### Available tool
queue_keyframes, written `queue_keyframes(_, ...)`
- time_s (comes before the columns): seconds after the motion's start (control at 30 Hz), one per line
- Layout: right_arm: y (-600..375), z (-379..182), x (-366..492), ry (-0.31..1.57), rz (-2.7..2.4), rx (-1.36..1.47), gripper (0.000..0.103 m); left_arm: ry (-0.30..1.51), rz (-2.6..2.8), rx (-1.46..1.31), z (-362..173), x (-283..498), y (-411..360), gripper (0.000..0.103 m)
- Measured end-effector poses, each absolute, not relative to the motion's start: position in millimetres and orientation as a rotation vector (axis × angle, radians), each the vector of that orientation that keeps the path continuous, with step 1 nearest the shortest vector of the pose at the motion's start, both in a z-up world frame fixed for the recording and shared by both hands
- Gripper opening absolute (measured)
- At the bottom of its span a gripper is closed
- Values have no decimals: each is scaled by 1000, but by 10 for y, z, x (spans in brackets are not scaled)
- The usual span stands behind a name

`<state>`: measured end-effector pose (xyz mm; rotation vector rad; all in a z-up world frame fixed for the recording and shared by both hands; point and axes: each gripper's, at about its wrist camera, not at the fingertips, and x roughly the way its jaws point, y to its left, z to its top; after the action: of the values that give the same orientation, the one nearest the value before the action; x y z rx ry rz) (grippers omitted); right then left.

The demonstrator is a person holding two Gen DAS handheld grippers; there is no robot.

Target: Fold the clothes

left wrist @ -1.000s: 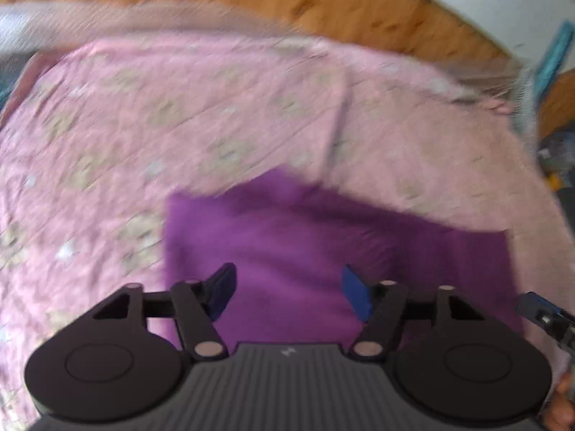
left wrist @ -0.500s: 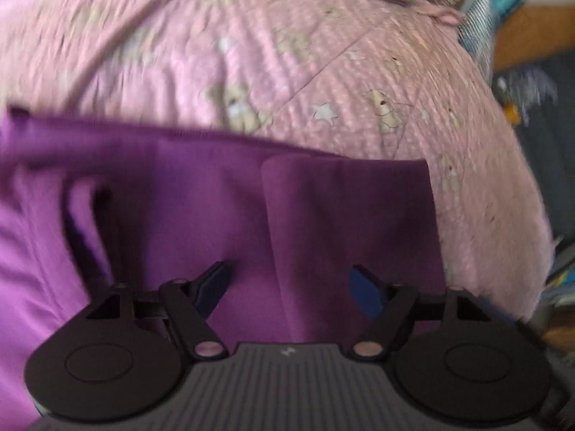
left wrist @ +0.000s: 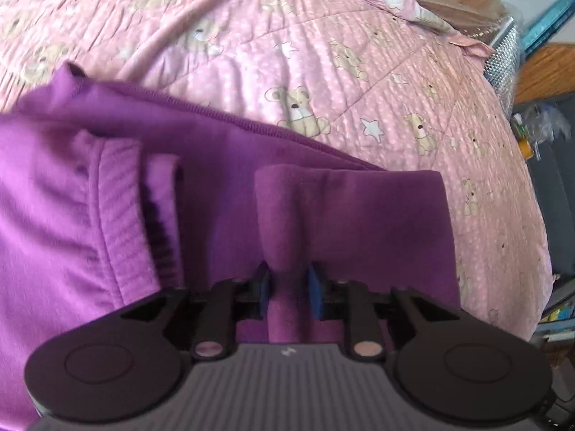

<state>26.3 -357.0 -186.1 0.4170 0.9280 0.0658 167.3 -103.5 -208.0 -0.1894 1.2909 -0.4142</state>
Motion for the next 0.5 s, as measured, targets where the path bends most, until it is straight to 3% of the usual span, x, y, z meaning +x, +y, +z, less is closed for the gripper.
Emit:
queue_keyframes(0.03, -3559, -1871, 273, 932, 81, 423, 59, 1281, -388, -151, -2016, 1648, -1037, 36)
queue_keyframes(0.07, -3552, -1880, 283, 936, 96, 432, 37, 1265, -362, -108, -1939, 1620, -1047, 46)
queue_keyframes(0.13, -3545, -1842, 279, 926, 109, 430, 27, 1183, -304, 16, -1656, 1537, -1149, 53)
queue_keyframes(0.17, -3523, -1802, 270, 913, 109, 409, 18, 1143, -323, 68, -1515, 1489, -1243, 59)
queue_keyframes(0.27, -3308, -1569, 224, 836, 119, 249, 11, 1144, -521, 65, -1233, 1472, -1590, 81)
queue_keyframes(0.4, -2911, -1228, 152, 733, 193, 53, 9, 1248, -690, 30, -1361, 1542, -2085, 81)
queue_keyframes(0.5, -2640, -1120, 111, 686, 246, 4, 9, 1319, -712, 104, -1536, 1588, -2188, 68)
